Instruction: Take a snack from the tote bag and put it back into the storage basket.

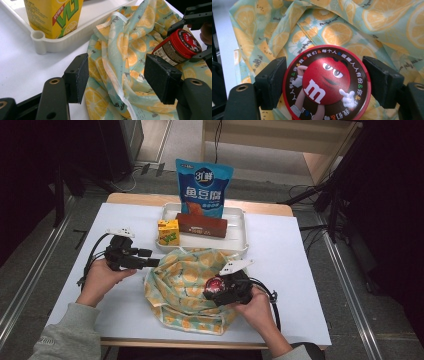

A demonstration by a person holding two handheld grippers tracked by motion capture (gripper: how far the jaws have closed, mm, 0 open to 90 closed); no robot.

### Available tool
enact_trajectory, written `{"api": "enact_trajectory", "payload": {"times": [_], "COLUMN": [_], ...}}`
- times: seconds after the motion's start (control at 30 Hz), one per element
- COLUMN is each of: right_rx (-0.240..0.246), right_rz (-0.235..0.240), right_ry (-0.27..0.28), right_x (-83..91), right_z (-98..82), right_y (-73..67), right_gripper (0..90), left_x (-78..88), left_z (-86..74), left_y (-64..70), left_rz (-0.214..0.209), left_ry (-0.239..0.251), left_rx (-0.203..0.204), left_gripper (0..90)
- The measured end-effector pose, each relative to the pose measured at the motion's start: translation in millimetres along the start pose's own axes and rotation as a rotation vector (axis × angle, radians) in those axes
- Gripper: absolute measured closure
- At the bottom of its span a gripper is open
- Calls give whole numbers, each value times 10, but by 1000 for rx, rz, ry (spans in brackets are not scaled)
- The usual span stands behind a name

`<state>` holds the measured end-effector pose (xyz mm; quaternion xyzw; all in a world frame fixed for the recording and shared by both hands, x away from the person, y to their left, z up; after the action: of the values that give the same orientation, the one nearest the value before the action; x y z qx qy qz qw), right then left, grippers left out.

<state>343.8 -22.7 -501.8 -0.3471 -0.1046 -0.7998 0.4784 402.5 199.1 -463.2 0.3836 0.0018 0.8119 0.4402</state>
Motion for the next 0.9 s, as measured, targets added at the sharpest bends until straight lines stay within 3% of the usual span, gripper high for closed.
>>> {"api": "enact_trajectory", "payload": {"times": [0.37,0.57,0.9], "right_rx": [1,10,60], "right_rz": [5,-10,-13], "right_ry": [-39,-92,-77], "right_x": [-93,-176,-167], "right_z": [-120,-214,-200], "right_y": [16,32,34], "right_gripper": [208,201,231], "left_x": [1,21,20], "left_z": [-2,2,2], "left_y": [-10,-45,-61], "left_rz": [-6,3,4], "left_ry": [4,20,29], "left_rx": [9,8,10], "left_gripper": [369,375,377]}}
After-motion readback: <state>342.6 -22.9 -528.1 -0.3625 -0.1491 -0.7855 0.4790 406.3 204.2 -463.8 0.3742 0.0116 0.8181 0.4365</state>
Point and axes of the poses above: each handheld gripper's, and its own axes: x roughly backward along the jaws, z roughly out of its top, y roughly to its right, the point moved 10 cm from there along -x, roughly forward along the jaws, and after that the axes turned 1 degree about y, right-handed, at the moved point
